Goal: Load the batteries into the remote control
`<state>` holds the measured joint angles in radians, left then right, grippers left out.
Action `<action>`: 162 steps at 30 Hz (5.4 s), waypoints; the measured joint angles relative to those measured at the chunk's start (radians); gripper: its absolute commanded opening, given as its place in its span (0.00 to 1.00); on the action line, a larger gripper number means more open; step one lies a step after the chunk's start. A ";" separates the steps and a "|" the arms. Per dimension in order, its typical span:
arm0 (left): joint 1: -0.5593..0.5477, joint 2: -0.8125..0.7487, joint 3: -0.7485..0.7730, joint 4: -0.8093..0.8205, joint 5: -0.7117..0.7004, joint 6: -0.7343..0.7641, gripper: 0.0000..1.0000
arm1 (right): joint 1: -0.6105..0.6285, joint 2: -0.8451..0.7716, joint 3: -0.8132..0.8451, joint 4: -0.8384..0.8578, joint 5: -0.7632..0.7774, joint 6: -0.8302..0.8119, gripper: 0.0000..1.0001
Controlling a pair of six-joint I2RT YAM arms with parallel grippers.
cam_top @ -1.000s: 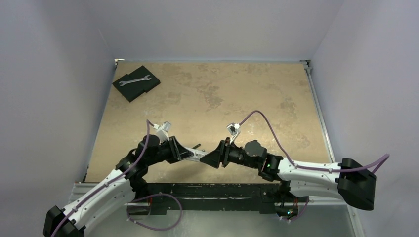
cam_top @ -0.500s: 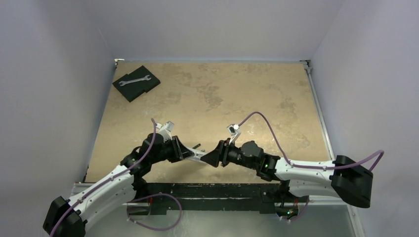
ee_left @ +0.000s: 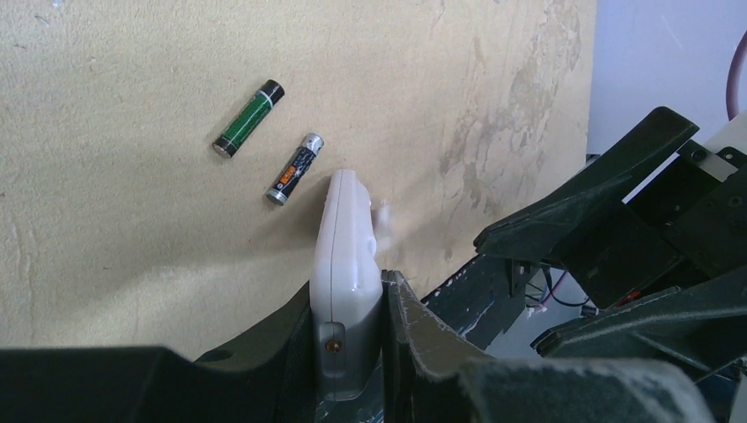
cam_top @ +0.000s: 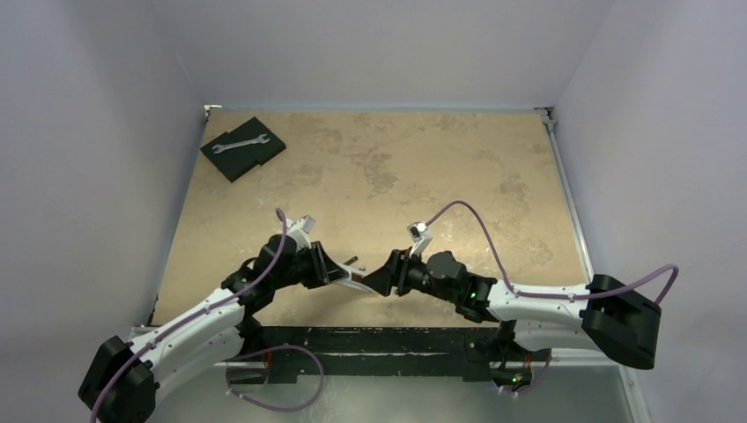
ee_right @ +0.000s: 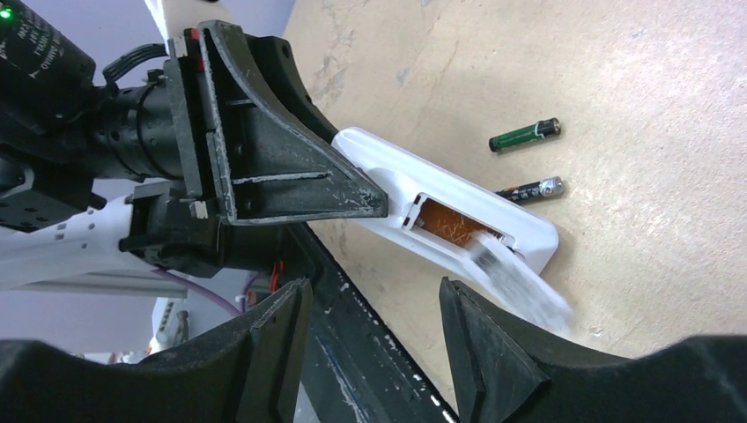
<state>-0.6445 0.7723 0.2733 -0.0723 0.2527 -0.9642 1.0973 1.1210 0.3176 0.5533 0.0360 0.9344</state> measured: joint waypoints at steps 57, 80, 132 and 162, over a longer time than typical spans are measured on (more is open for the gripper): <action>0.000 -0.280 -0.229 0.225 0.135 -0.282 0.00 | -0.038 -0.267 0.109 -0.541 0.055 -0.196 0.70; 0.000 0.114 -0.260 0.551 0.098 -0.299 0.00 | -0.038 -0.319 0.089 -0.553 0.043 -0.217 0.70; -0.004 0.160 0.011 -0.106 -0.061 -0.016 0.62 | -0.038 -0.023 0.373 -0.706 0.072 -0.462 0.75; -0.004 0.244 0.476 -0.517 -0.231 0.170 0.61 | -0.038 0.243 0.562 -0.808 0.064 -1.085 0.65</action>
<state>-0.6483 1.0164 0.7494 -0.5888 0.0216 -0.7940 1.0592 1.3636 0.8791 -0.2546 0.1005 -0.1509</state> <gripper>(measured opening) 0.613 0.655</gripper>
